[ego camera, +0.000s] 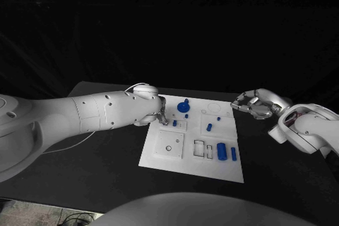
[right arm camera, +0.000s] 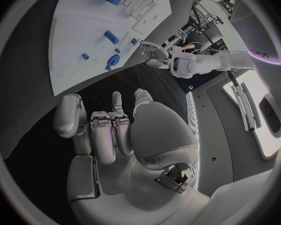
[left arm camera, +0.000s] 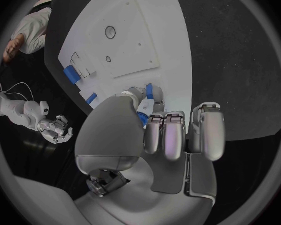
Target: Assemble the parts on the task board
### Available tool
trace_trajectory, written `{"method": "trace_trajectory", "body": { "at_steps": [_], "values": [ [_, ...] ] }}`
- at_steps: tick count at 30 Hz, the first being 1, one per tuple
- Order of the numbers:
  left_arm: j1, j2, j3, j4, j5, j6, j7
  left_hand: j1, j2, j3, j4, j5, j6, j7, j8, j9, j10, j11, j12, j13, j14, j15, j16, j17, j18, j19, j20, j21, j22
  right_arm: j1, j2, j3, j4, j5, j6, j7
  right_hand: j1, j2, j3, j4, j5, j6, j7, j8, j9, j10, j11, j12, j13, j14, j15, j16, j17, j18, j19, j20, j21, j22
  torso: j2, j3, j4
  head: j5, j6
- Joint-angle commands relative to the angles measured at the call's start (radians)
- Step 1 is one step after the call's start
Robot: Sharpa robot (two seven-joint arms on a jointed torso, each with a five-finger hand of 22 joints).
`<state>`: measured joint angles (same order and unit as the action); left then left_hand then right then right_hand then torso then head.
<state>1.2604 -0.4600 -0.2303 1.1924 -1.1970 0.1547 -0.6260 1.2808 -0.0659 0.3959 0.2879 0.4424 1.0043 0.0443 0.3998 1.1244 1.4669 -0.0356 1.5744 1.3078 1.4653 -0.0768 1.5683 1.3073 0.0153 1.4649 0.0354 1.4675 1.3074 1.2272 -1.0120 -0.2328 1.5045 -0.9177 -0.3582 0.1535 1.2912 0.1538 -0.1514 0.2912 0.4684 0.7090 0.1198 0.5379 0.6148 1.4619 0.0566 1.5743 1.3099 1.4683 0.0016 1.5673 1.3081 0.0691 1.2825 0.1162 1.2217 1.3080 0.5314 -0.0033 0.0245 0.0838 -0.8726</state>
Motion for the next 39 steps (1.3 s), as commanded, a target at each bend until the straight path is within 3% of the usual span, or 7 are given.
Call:
{"method": "trace_trajectory", "body": {
  "at_steps": [1, 14, 39],
  "values": [
    [-0.002, 0.005, 0.0, -0.003, -0.021, -0.029, 0.039, -0.004, 0.004, 0.113, -0.12, -0.001, 0.022, -0.02, -0.006, -0.002, 0.104, -0.006, -0.004, 0.263, 0.105, -0.006, 0.002, 0.263, 0.013, 0.04, -0.006, -0.007, 0.226, -0.001, 0.0, 0.0, 0.002, -0.003, 0.004, 0.005, 0.005, 0.003, 0.002, -0.004, 0.003, 0.001, -0.001, -0.006, -0.002, 0.109, -0.003, -0.003, 0.261, 0.103, 0.004, 0.003, 0.263, 0.02, -0.006, 0.002, -0.006, 0.144, -0.002, -0.001, 0.0028, -0.002, 0.0],
    [-0.011, 0.018, 0.001, -0.02, -0.028, -0.066, 0.08, -0.01, 0.008, 0.111, -0.122, -0.004, 0.014, -0.017, -0.019, -0.01, 0.104, -0.004, -0.004, 0.263, 0.105, -0.005, 0.002, 0.263, 0.013, 0.039, -0.005, -0.009, 0.225, -0.001, -0.001, 0.0, 0.002, -0.003, 0.005, 0.004, 0.005, 0.003, 0.002, -0.004, 0.003, 0.001, -0.001, -0.006, -0.002, 0.109, -0.003, -0.003, 0.261, 0.103, 0.004, 0.003, 0.263, 0.02, -0.006, 0.002, -0.006, 0.144, -0.006, -0.0034, 0.0066, -0.008, 0.0],
    [-0.035, 0.035, 0.001, -0.072, -0.045, -0.05, 0.091, -0.015, 0.007, 0.107, -0.124, -0.009, 0.013, -0.016, -0.027, -0.018, 0.104, -0.003, -0.004, 0.263, 0.105, -0.003, 0.002, 0.263, 0.014, 0.037, -0.004, -0.011, 0.225, -0.001, -0.001, 0.0, 0.002, -0.003, 0.002, 0.006, 0.006, 0.003, 0.002, -0.004, 0.004, 0.0, 0.0, -0.006, -0.002, 0.109, -0.004, -0.003, 0.261, 0.103, 0.004, 0.003, 0.263, 0.02, -0.006, 0.002, -0.006, 0.145, -0.012, -0.0073, 0.0128, -0.019, 0.0]
  ]
}}
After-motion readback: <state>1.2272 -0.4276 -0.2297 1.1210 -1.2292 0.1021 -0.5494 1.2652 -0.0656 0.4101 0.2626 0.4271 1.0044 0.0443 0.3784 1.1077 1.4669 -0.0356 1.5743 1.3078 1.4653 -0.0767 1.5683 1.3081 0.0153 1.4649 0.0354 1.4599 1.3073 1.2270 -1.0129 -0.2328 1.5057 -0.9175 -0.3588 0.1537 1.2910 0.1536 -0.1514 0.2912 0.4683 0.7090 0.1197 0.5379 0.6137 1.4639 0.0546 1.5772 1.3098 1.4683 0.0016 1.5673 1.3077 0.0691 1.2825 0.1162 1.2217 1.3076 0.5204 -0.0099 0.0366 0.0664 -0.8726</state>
